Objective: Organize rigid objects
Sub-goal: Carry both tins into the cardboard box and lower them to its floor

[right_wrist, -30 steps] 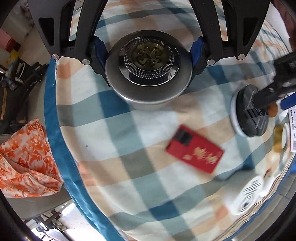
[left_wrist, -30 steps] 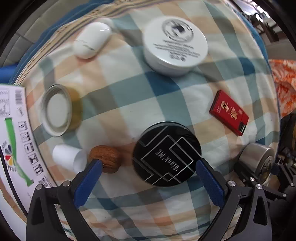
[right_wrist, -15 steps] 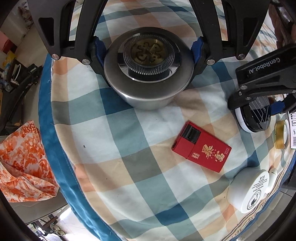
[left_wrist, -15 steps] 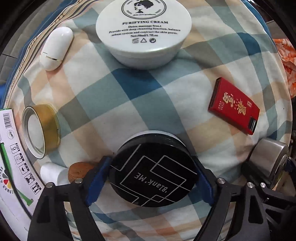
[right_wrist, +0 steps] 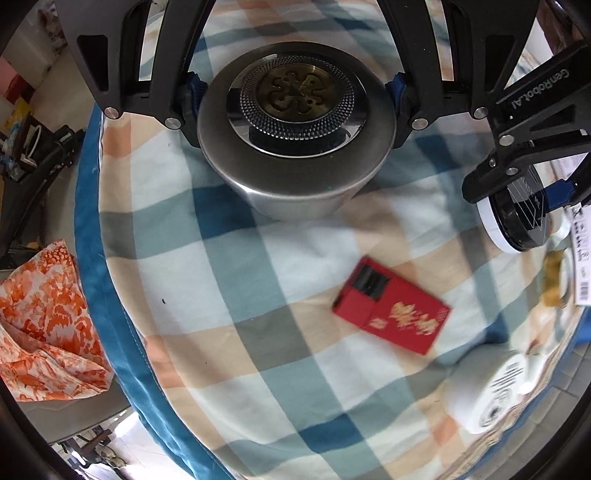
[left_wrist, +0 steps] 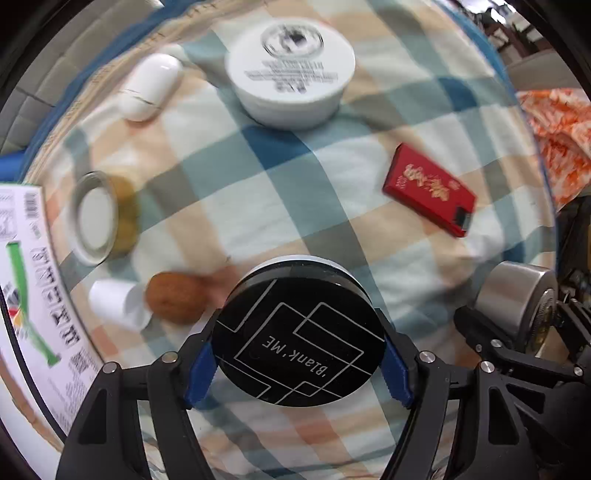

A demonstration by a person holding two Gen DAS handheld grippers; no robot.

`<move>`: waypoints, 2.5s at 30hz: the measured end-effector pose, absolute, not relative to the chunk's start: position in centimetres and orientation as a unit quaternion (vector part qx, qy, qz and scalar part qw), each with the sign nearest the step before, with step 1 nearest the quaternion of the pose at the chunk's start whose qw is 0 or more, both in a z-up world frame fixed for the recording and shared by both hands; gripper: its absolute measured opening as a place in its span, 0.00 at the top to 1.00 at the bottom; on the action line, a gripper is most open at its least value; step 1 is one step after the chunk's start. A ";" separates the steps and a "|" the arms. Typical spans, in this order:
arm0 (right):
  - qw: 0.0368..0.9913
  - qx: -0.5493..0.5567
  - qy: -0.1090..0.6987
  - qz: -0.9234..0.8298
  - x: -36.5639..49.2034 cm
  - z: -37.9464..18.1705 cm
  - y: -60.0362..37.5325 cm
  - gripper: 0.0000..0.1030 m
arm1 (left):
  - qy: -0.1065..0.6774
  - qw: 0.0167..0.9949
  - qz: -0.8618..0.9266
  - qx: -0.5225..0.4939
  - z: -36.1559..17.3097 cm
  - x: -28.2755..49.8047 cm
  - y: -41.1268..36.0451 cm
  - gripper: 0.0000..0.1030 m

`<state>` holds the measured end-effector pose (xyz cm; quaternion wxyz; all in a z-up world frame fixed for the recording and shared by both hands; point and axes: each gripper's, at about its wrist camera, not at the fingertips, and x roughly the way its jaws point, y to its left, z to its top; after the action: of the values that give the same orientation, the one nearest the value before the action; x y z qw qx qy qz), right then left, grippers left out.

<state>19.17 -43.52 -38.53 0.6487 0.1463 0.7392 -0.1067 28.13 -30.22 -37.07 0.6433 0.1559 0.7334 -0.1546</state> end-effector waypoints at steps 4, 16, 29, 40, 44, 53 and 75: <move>0.665 0.130 0.730 -0.092 19.2 -36.2 -42.1 0.29 | 0.717 0.669 -0.151 0.124 -32.8 29.3 -28.3 0.29; 0.741 0.087 0.666 -0.030 21.0 -25.0 -31.7 0.30 | 0.636 0.754 -0.160 0.035 -20.8 26.5 -14.9 0.29; 0.788 0.049 0.611 0.054 25.0 -17.2 -11.5 0.30 | 0.586 0.805 -0.091 0.028 -15.0 28.8 2.7 0.29; 0.782 0.021 0.619 0.069 29.2 -18.6 -1.2 0.29 | 0.596 0.801 -0.058 0.002 -16.5 31.2 11.2 0.29; 0.778 0.017 0.625 0.061 30.8 -20.0 0.4 0.29 | 0.604 0.795 -0.054 -0.009 -18.3 32.5 12.4 0.29; 0.752 0.029 0.656 0.057 35.3 -26.5 2.0 0.29 | 0.657 0.748 -0.062 -0.067 -25.5 36.6 14.6 0.29; 0.696 0.023 0.715 0.061 41.7 -37.9 3.3 0.29 | 0.752 0.645 -0.050 -0.123 -38.2 42.4 14.5 0.28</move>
<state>41.72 3.28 -37.93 0.6962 0.0227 0.7149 0.0615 42.43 14.50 -38.21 0.6453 -0.1226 0.7523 -0.0503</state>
